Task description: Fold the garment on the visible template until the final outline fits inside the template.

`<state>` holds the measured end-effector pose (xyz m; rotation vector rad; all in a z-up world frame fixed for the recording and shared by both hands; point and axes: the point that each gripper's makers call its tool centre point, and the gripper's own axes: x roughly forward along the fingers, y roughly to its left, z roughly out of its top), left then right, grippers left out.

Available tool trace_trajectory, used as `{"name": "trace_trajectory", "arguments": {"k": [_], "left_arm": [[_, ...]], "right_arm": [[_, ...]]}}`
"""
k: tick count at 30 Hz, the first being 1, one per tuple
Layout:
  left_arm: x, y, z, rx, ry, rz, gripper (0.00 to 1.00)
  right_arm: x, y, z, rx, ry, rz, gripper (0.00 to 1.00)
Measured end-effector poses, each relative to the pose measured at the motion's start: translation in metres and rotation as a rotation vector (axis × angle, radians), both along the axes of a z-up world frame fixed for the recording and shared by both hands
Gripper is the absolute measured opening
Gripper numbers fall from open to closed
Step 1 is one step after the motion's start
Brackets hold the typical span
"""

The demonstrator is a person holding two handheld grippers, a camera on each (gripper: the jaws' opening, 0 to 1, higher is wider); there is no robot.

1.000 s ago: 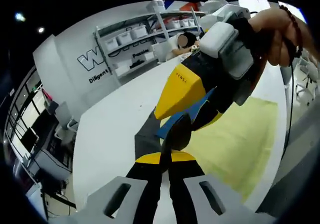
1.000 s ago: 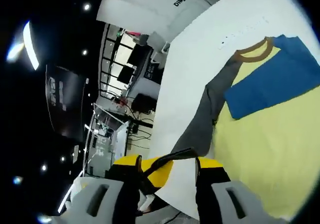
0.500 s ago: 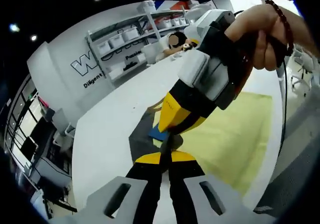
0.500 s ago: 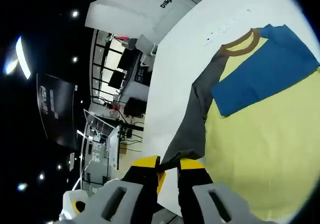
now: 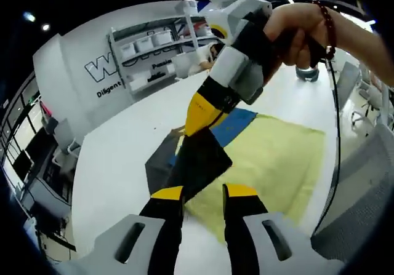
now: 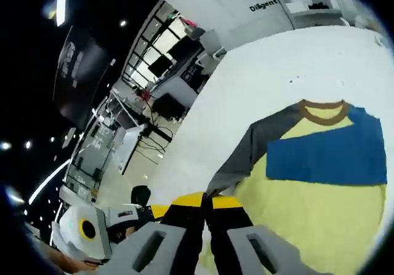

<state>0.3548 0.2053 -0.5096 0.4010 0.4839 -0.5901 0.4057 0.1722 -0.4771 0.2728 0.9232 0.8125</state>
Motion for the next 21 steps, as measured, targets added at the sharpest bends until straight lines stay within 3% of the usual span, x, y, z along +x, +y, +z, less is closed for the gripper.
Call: {"name": "trace_trajectory", "arguments": {"k": [2,4,10,21], "left_arm": [[0.000,0.001,-0.002,0.003,0.010,0.004,0.30],[-0.001,0.002,-0.005,0.005,0.021,0.009,0.31],[-0.002,0.005,-0.010,0.003,0.045,0.023,0.32],[0.000,0.019,-0.020,0.011,0.088,0.063,0.30]], "right_arm": [[0.008,-0.005,0.007,-0.039,-0.039,0.034,0.00],[0.015,-0.005,0.017,-0.030,-0.066,0.046,0.00],[0.047,-0.023,0.028,-0.077,-0.130,-0.004,0.00],[0.076,-0.085,0.003,-0.108,-0.071,-0.149,0.00]]}}
